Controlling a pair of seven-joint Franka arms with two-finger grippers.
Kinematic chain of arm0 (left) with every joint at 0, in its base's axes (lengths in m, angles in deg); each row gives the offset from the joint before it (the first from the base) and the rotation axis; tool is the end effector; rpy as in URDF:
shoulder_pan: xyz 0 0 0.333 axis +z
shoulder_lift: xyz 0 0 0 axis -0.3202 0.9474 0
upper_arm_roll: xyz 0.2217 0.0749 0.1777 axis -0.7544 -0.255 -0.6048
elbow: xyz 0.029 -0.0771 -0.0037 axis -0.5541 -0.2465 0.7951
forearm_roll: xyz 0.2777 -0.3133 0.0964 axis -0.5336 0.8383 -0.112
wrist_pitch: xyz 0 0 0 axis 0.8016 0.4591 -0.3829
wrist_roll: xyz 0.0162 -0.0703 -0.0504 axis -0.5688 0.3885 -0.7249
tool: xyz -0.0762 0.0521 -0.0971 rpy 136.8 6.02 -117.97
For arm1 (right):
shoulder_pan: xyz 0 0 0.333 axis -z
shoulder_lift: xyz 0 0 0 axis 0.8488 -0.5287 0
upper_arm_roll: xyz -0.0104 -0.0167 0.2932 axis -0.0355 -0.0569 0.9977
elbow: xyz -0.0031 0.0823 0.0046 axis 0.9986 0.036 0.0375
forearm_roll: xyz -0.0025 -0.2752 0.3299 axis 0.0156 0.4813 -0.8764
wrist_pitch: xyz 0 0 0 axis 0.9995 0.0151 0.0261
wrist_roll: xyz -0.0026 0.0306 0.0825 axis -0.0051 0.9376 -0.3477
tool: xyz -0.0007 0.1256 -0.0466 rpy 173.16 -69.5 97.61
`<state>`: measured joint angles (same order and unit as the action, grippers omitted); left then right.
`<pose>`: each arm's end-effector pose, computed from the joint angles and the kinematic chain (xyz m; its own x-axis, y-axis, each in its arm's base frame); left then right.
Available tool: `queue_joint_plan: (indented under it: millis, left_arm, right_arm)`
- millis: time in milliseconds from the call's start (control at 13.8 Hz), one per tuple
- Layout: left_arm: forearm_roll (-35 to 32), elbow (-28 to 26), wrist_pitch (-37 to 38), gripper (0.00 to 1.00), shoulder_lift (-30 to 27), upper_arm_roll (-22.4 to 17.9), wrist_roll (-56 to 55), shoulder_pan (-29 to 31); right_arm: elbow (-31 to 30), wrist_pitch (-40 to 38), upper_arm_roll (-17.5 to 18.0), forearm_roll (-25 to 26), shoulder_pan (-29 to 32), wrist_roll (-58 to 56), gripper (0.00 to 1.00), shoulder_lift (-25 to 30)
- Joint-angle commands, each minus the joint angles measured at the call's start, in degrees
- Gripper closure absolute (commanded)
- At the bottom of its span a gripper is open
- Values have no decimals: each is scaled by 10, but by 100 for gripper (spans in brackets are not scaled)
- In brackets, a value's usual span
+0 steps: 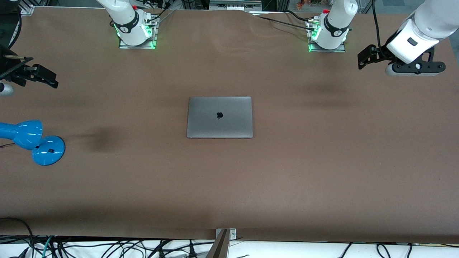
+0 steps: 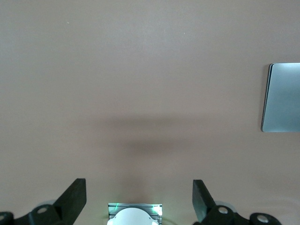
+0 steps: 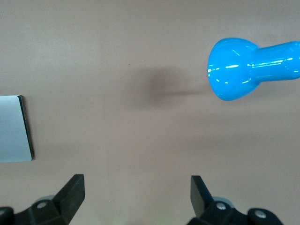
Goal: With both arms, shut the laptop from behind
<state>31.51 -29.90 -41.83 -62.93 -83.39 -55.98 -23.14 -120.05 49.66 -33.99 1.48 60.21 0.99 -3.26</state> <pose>0.5187 -0.0759 0.5375 0.9894 0.0140 -0.1447 0.0121 -0.9998 -0.0140 0.5851 -0.0278 0.5423 0.9976 -0.0362 -0.0590 -0.0333 -0.9982 0.0495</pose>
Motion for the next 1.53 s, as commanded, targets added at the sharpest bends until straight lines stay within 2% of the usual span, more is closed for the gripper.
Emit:
queue_joint_plan:
  millis: [0,218,582,727,1018,1455]
  left_arm:
    - [-17,42,17,0,21,-3,7,-11]
    - [-16,112,59,0,64,-4,9,-12]
    - [-17,117,37,0,83,9,4,-12]
    - [-17,146,39,0,89,5,7,-19]
    - [-17,151,41,0,88,-29,9,-44]
    - [-16,150,41,0,89,-30,10,-35]
  right_arm:
    - [-4,6,-4,-13,-5,1,0,3]
    - [-4,5,-3,-13,-5,1,0,3]
    - [-5,5,-2,-13,-5,1,0,3]
    - [-4,9,-2,-15,-5,1,0,0]
    - [-2,10,-2,-33,-5,1,0,-3]
    - [-2,8,-2,-33,-4,1,0,-3]
